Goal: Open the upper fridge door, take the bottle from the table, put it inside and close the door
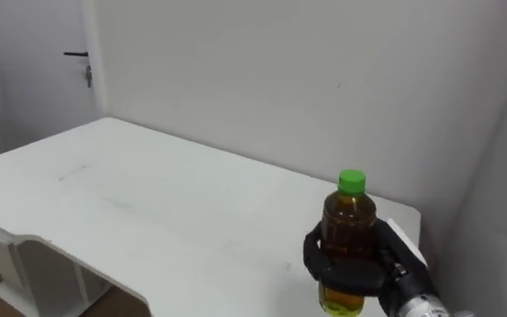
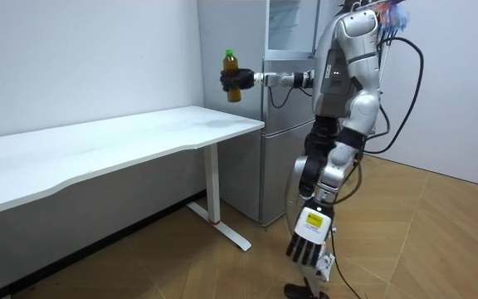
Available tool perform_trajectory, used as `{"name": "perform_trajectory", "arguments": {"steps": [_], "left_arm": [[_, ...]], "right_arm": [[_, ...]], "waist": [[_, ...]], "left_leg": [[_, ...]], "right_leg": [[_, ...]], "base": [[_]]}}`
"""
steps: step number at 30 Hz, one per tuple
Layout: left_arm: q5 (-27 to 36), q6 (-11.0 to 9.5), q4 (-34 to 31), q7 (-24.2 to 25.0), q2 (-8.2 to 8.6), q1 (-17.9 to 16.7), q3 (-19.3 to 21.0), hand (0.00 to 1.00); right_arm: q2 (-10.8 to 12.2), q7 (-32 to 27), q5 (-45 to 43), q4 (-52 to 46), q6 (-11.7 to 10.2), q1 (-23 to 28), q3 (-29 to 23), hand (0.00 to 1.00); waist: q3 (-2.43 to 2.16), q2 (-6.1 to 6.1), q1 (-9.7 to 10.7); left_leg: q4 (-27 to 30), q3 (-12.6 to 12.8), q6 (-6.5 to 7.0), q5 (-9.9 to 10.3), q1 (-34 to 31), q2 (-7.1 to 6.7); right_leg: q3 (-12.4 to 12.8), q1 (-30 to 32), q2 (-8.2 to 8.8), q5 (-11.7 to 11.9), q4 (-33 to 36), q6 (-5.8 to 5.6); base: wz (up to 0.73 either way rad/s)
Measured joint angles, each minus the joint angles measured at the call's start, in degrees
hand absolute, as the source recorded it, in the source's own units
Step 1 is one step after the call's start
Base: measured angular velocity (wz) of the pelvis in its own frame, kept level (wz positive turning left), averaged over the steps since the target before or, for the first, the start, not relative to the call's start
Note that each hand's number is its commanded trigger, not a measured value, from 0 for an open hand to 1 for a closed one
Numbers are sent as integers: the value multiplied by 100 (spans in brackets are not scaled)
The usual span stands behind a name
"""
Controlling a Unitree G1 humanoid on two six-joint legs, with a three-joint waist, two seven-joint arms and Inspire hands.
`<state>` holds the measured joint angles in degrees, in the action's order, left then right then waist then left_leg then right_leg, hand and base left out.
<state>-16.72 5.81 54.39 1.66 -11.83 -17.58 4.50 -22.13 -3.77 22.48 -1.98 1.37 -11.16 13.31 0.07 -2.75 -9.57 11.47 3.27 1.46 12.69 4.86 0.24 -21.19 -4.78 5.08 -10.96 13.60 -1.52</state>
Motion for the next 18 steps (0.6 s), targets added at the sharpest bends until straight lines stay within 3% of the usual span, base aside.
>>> {"name": "perform_trajectory", "arguments": {"steps": [3, 7, 13, 18], "left_arm": [[28, -3, 23, 0, -3, 24, -6, 0], [25, 4, 72, 0, -4, 29, 32, 0], [145, -19, 80, 0, -17, 66, 213, 0], [144, -116, 91, -1, -16, 70, 247, 0]], "right_arm": [[-94, -11, -65, -245, 5, -3, -158, 100], [-94, 91, -208, -753, 190, -3, -458, 100], [-103, 143, -233, -1366, 196, -3, -871, 100], [-119, 145, -231, -1716, 196, -3, -1215, 100]], "waist": [[1, -11, 1], [-3, -25, 120], [-10, -36, 333], [-26, -60, 346]], "left_leg": [[-20, 143, 0, 0, 71, 9], [-26, 226, 1, 2, 75, 15], [-56, 340, 1, 4, 82, 41], [-72, 581, -30, 25, 83, 109]], "right_leg": [[116, 3, -17, 0, 0, 0], [253, 37, -21, 0, 5, 0], [413, 125, -56, 11, 43, 17], [671, 293, -133, 40, 127, 66]], "base": [[-19], [-12], [-11], [-27]]}}
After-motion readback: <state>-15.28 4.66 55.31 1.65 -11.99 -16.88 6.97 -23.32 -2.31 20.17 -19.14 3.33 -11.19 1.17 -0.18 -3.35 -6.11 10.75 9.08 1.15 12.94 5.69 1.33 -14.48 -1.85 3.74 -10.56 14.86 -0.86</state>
